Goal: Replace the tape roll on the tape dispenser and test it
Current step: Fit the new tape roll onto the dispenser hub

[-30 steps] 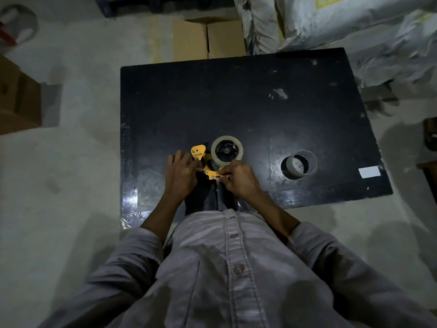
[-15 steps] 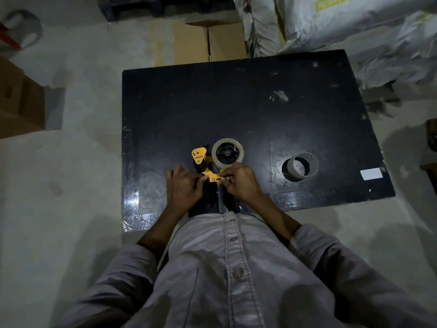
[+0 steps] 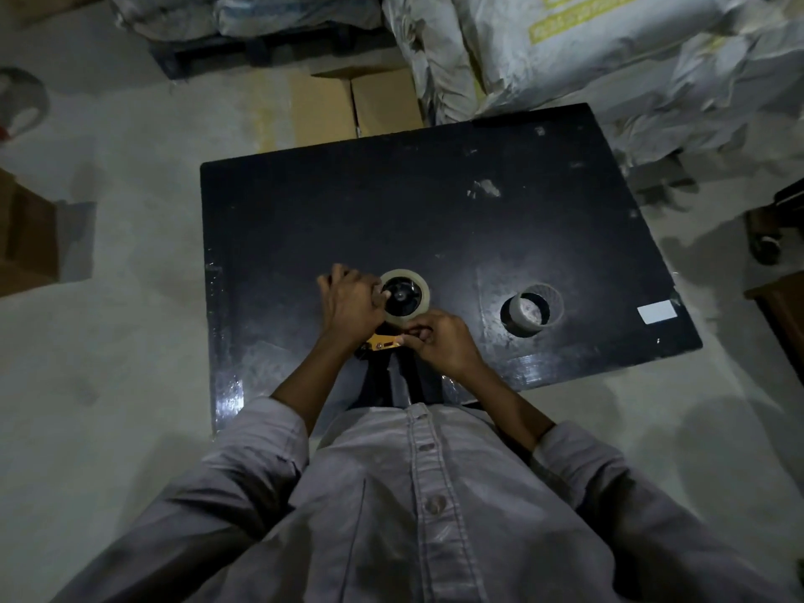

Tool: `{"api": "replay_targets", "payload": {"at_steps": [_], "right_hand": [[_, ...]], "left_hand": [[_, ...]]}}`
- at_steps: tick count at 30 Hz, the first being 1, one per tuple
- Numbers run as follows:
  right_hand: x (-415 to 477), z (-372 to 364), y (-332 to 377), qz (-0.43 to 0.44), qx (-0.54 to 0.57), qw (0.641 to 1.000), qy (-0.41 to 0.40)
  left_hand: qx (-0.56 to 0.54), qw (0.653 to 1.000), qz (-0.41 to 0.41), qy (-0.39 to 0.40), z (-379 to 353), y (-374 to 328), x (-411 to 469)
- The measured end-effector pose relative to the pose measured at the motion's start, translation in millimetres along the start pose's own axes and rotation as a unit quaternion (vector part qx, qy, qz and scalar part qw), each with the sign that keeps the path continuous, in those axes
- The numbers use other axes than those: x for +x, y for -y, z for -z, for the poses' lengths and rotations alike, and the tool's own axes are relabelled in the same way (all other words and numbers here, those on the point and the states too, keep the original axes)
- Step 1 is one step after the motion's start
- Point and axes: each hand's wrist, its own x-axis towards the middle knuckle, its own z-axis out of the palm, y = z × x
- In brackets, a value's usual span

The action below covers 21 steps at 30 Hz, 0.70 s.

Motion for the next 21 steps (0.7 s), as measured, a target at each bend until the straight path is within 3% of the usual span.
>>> {"api": "replay_targets", "payload": {"at_steps": [6,10,16,21], "right_hand": [[1.8,4.2,-12.9,0.055,-0.136,0.983,-0.108],[-7.2,-1.6,-21.3,0.099,-0.197,0.972,-0.077],[-21.9,-9.8,-21.6,0.172,-0.246,0.952,-0.054],[10.3,22.1,-10.2,0.142,-0.291,0.943,-0.081]], "left_hand": [[-0.047,0.999,-0.023,-0.014,-8.1,7.1,-17.9],[-0.047,0.996,-0.047,-0.068,-11.7,5.3,-38.2],[-0.074,0.994,-0.03,-0.072,-19.7,2.3,-60.7],[-0.096,0.992,-0.006,-0.081,-18.4,7.2,-68.4]]}}
